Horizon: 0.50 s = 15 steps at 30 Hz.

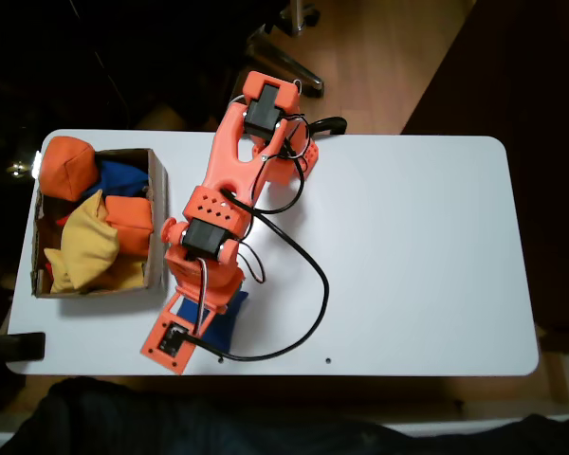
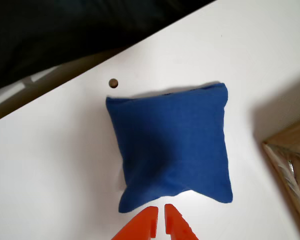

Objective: Grasp a bag and put it in the box.

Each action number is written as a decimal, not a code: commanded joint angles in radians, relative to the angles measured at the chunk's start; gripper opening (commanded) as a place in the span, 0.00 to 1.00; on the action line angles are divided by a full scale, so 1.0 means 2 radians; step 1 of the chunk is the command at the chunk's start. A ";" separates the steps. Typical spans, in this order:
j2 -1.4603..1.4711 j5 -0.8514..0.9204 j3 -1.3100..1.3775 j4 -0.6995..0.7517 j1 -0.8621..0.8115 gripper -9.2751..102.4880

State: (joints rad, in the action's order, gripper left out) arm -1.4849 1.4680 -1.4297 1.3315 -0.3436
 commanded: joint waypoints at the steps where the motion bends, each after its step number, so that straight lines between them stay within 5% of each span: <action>1: -0.042 -0.003 -0.018 -0.004 -0.002 0.09; 9: -0.093 -0.012 -0.052 -0.012 0.000 0.09; 15: -0.118 0.003 -0.076 -0.021 -0.017 0.23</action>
State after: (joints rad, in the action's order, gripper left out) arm -1.6628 1.4603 -1.5739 1.3085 -0.3574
